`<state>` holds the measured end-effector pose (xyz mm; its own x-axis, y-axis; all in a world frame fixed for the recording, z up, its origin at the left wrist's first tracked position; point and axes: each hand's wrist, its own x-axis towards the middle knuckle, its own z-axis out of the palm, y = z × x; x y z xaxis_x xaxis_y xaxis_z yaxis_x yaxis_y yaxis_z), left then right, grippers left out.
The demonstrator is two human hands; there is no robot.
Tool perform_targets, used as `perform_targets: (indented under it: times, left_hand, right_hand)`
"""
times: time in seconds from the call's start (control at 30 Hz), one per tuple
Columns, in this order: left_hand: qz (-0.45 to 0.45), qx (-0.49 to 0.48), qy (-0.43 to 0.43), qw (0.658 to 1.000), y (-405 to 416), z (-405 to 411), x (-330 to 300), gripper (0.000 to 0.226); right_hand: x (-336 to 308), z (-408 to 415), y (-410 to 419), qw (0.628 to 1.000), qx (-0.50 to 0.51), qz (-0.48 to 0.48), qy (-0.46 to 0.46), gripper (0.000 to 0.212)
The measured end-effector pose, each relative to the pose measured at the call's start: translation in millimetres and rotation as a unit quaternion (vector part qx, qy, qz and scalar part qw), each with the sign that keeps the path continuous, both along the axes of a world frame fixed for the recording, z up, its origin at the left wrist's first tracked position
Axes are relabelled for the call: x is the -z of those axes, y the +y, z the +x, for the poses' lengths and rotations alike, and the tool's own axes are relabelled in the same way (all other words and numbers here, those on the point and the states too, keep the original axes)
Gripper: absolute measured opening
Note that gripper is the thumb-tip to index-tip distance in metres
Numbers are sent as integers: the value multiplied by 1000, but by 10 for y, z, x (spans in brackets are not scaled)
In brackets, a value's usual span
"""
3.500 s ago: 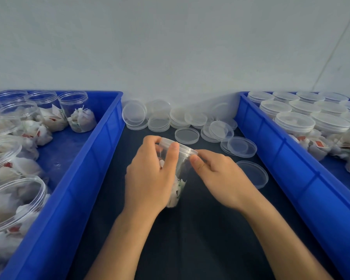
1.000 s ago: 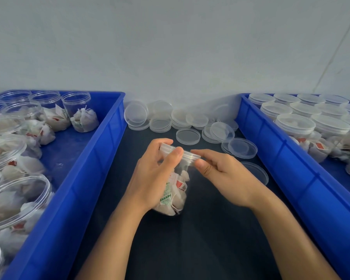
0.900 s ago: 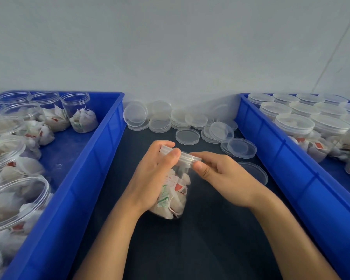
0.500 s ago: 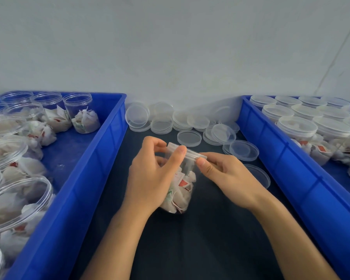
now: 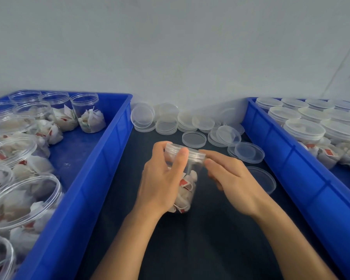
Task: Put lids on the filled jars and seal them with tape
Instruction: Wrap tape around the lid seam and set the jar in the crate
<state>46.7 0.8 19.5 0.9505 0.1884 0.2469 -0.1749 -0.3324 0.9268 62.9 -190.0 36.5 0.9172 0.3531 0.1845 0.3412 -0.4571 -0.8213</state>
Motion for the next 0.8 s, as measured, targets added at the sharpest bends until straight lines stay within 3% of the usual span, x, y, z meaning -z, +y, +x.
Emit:
perform_targets:
  times: [0.17,0.33,0.5,0.8]
  left_hand:
    - [-8,21,-4,1000,65,2,-32,56]
    - [-12,36,5,999,91,18,-29,56]
    - [-14,40,20,999,90,34,1,57]
    - [-29,98,58,993,171,48,12,51]
  right_hand:
    - [-16,20,-66,994,12,-105,-41,42]
    - [-13,61,-112,990,18,-126,-54,40]
    - [-9,67,-101,991,14,-122,-47,66]
    - [24,59,-87,998,-35,-59,6,41]
